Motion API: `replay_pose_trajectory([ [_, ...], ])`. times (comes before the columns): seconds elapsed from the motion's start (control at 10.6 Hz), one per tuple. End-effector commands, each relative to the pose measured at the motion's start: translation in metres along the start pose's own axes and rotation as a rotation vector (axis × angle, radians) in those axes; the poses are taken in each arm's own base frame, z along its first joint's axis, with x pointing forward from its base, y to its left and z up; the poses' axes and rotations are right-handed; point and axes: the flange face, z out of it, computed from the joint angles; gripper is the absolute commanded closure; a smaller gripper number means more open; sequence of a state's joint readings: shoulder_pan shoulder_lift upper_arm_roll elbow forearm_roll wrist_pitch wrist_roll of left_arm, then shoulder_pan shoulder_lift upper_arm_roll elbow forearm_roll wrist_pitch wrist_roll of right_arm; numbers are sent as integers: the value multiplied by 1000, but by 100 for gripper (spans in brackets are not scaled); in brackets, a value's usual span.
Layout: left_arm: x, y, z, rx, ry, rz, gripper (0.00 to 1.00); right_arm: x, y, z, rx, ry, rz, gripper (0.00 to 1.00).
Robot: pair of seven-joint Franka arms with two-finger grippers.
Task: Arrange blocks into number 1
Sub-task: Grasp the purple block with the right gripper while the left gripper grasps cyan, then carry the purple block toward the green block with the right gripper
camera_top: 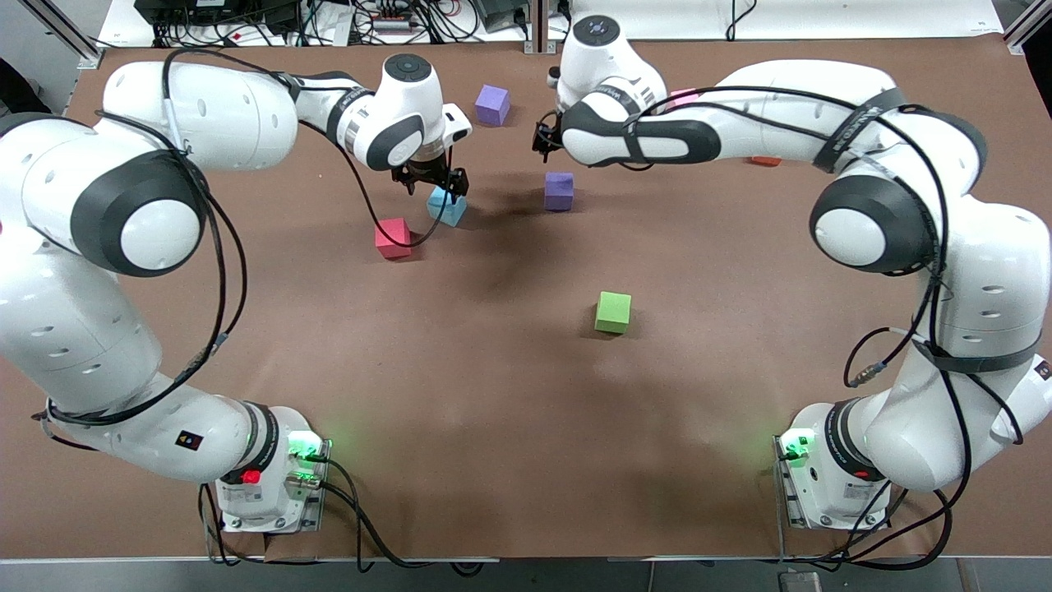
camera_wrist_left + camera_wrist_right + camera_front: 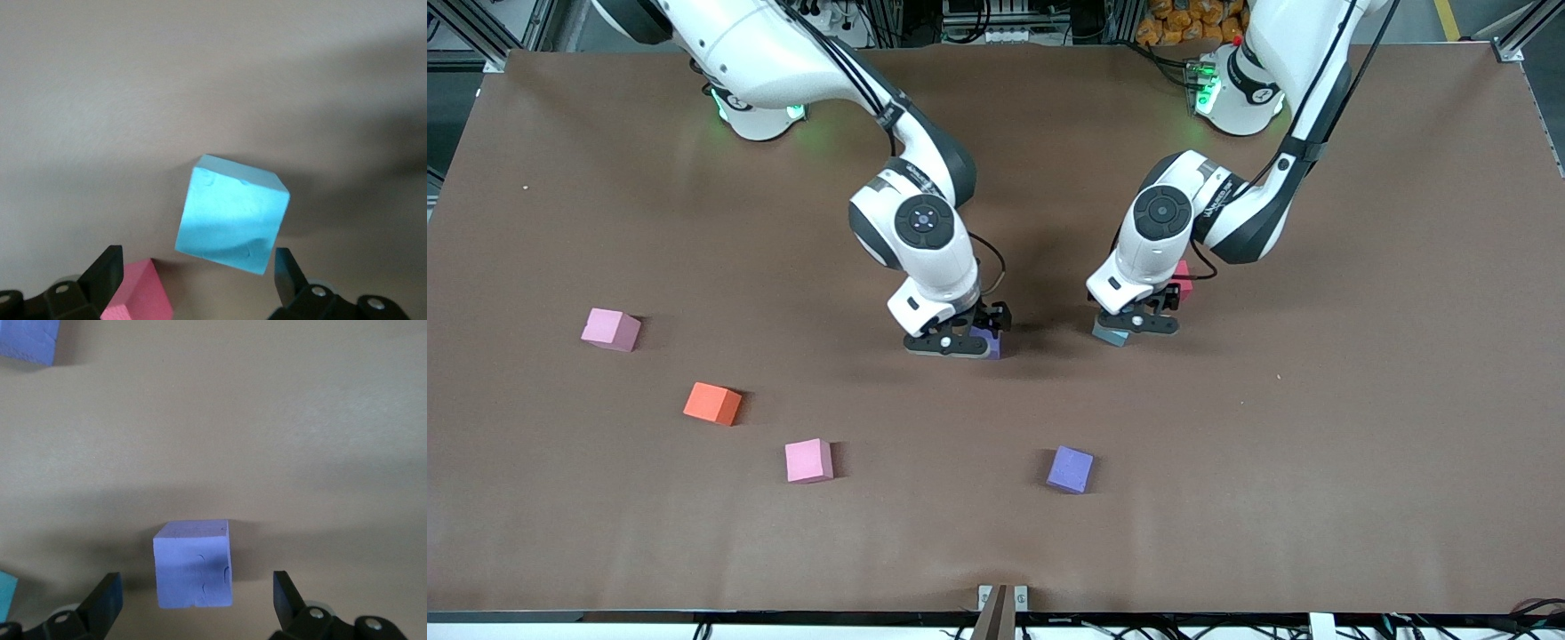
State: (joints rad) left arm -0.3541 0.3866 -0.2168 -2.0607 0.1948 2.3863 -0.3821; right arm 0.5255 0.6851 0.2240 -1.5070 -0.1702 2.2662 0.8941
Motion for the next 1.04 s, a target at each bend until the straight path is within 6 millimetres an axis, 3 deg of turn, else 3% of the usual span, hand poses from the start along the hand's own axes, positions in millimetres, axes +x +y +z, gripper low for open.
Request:
replay_pose_trajectory([
  [0.0, 17, -3, -15, -2, 22, 262, 0, -4, -14, 15, -25, 58, 28, 0],
  [0.09, 25, 5, -11, -7, 11, 270, 0, -11, -23, 23, -11, 84, 15, 0],
  [0.28, 20, 28, 7, -10, -16, 271, 0, -10, -18, 41, -40, 92, -1, 0],
  [0.57, 19, 29, 27, -12, -47, 270, 0, -12, -16, 48, -69, 113, -37, 0],
  [0.76, 20, 23, 37, -6, -61, 269, 0, -19, -25, 58, -25, 121, -22, 0],
  [0.94, 26, 18, 34, -8, -51, 258, 0, -24, -27, 69, -22, 117, -14, 0],
])
